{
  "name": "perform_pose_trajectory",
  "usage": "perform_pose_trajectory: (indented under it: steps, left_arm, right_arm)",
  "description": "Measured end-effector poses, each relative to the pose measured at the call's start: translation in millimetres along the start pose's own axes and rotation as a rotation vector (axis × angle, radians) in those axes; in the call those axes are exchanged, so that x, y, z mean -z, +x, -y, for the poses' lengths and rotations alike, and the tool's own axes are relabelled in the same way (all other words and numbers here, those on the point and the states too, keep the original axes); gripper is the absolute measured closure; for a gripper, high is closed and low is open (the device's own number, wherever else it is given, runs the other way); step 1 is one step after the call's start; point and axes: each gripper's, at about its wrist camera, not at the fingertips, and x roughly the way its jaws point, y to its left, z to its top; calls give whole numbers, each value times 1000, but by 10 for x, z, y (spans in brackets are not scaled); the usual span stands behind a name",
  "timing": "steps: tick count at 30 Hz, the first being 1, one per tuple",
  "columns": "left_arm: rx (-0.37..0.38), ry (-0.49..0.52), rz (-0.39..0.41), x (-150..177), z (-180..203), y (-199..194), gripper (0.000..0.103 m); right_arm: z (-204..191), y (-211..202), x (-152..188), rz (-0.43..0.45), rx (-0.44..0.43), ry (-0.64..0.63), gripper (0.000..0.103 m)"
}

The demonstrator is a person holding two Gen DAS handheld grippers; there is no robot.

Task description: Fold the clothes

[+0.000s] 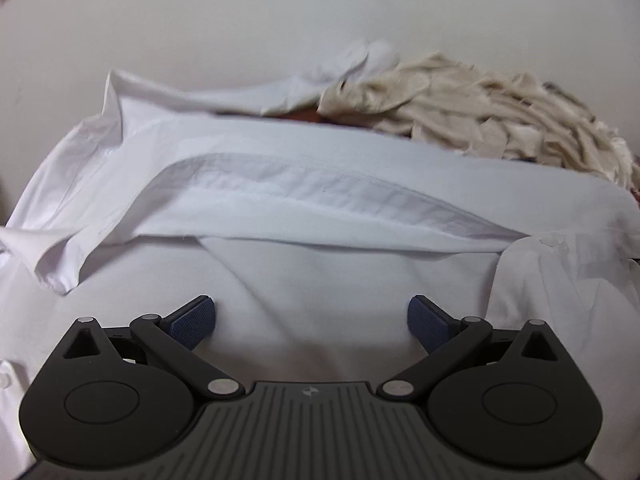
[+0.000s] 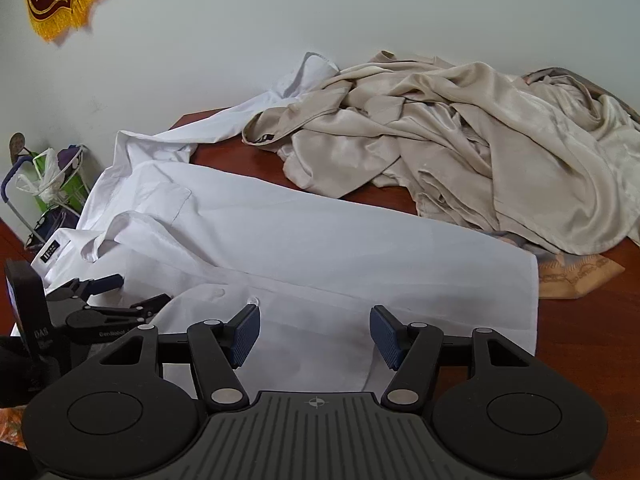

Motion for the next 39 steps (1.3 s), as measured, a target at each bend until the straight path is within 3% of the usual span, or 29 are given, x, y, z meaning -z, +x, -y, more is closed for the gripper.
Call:
perform_pose_trajectory:
  steps: [12, 19, 39]
  left_arm:
    - [2, -1, -3, 31, -17, -1, 0]
    - [2, -1, -3, 13, -12, -3, 0]
    - [4, 1, -3, 2, -24, -5, 0]
  right_arm:
    - [-165, 5, -92, -25, -34, -82, 39]
    - [-354, -281, -52, 37, 13, -52, 39]
    - [-876, -875, 837, 96, 189, 147, 39]
